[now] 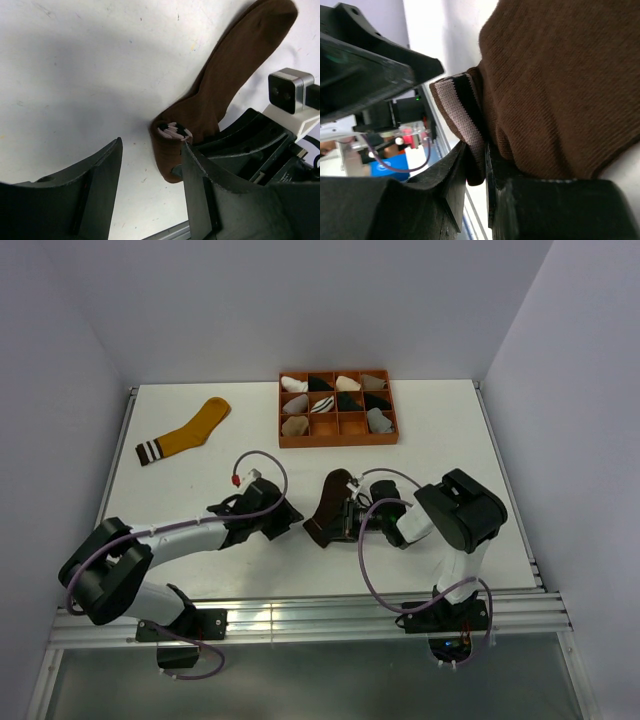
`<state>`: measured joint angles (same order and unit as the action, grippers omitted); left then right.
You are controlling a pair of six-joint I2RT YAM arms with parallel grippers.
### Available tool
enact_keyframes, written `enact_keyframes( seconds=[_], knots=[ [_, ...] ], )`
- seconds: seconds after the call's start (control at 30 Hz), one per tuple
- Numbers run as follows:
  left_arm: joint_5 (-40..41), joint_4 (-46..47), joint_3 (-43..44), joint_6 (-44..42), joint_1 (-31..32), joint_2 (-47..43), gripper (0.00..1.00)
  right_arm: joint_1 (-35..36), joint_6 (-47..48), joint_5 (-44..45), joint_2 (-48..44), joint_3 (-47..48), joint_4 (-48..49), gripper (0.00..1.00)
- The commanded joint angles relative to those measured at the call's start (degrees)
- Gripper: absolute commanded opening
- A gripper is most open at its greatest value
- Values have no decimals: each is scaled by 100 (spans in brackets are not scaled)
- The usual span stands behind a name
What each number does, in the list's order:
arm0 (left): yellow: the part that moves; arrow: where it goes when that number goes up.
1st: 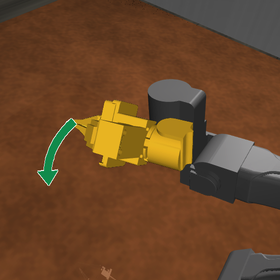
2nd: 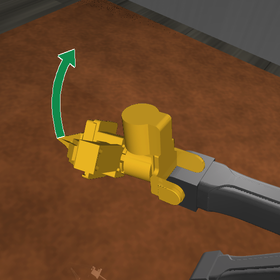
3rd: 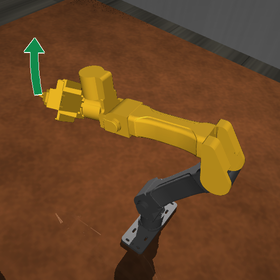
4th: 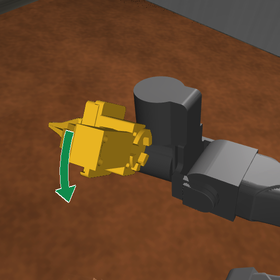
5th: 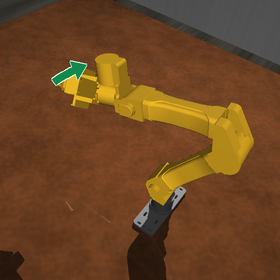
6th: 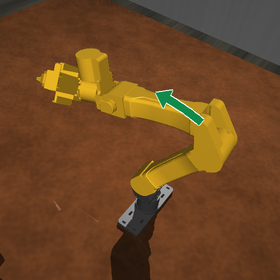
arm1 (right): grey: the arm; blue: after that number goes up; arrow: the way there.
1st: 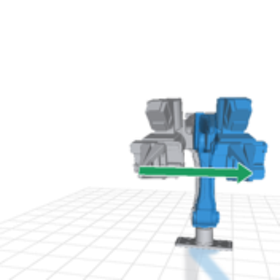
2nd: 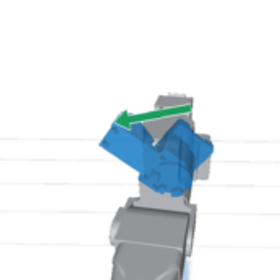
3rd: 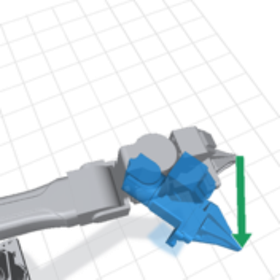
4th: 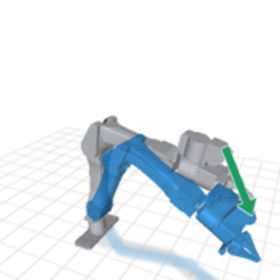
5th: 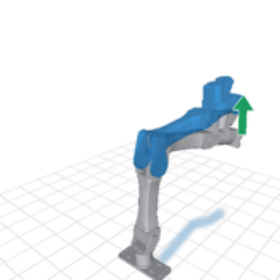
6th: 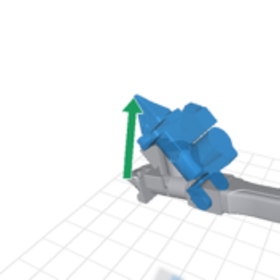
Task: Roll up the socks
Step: Roll the sock at the center of the board.
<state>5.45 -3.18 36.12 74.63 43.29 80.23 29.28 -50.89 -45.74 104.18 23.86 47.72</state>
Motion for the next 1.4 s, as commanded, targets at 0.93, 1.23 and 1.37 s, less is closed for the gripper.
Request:
enact_keyframes(
  seconds=[0.93, 1.23, 1.37],
  knots=[
    [-378, 986, -96, -159, 154, 819, 50, -71, 501, -93, 498, 708, -1872, 0],
    [-369, 916, 53, -194, 145, 1302, 44, -80, 598, -137, 524, 761, -1969, 0],
    [-405, 898, 53, -160, 145, 1408, 31, -80, 677, -137, 524, 796, -2021, 0]
  ],
)
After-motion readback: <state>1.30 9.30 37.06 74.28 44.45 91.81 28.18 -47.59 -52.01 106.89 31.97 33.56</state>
